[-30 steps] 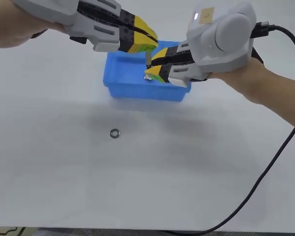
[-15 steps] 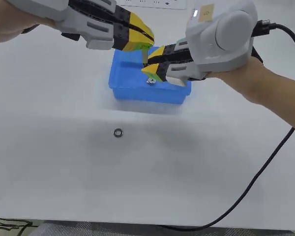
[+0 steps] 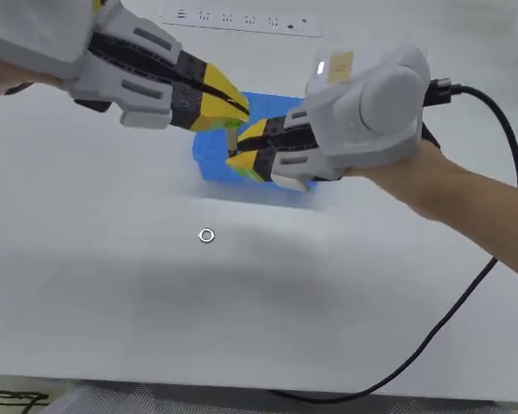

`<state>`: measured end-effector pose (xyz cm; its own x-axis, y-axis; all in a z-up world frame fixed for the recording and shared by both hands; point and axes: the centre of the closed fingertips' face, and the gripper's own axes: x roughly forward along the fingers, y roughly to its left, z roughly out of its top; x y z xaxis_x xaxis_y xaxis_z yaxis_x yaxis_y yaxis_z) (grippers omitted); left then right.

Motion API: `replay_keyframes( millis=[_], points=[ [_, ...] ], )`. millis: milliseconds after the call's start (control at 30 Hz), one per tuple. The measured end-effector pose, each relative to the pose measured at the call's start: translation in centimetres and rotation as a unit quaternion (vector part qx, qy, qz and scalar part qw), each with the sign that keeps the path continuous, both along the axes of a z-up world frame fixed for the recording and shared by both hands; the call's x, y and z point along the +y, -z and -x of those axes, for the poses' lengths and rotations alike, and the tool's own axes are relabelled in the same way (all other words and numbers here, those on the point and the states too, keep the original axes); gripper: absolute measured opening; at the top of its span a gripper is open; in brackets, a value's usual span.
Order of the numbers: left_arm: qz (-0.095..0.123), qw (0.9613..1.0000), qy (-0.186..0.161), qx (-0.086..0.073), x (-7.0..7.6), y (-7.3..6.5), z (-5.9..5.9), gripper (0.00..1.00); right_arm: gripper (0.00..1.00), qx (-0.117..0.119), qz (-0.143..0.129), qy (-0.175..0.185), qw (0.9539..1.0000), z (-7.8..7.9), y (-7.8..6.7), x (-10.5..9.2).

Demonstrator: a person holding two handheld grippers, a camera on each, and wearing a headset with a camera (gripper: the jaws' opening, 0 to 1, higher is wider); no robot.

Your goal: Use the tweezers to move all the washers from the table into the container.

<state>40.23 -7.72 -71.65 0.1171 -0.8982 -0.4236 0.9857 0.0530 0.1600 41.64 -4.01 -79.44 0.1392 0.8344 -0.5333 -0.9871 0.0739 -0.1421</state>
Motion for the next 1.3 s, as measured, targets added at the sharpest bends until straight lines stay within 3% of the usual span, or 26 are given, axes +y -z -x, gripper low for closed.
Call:
replay_keyframes(
  millis=[300, 400, 600, 800, 1133, 1300],
  points=[
    [0.006, 0.9994, -0.017, 0.029, 1.3, 2.5, 2.8, 0.05, 0.11, 0.021, 0.011, -0.014, 0.9996, 3.4, 2.5, 1.1],
    [0.009, 0.9986, -0.029, 0.044, 1.9, 3.4, 3.3, 0.05, 0.11, 0.025, 0.016, -0.021, 0.9994, 4.0, 3.5, 1.4],
    [0.011, 0.9973, -0.045, 0.057, 2.5, 4.7, 4.0, 0.05, 0.11, 0.033, 0.022, -0.025, 0.9989, 5.0, 4.9, 1.9],
    [0.009, 0.9963, -0.061, 0.060, 3.0, 5.8, 3.8, 0.05, 0.11, 0.038, 0.026, -0.021, 0.9988, 4.8, 5.5, 2.1],
    [0.024, 0.9941, -0.075, 0.075, 3.0, 6.4, 3.3, 0.05, 0.11, 0.047, 0.024, -0.018, 0.9984, 4.6, 6.0, 2.2],
    [0.027, 0.9940, -0.075, 0.076, 2.7, 6.3, 3.2, 0.05, 0.11, 0.049, 0.022, -0.016, 0.9984, 4.5, 6.0, 2.2]
  ],
)
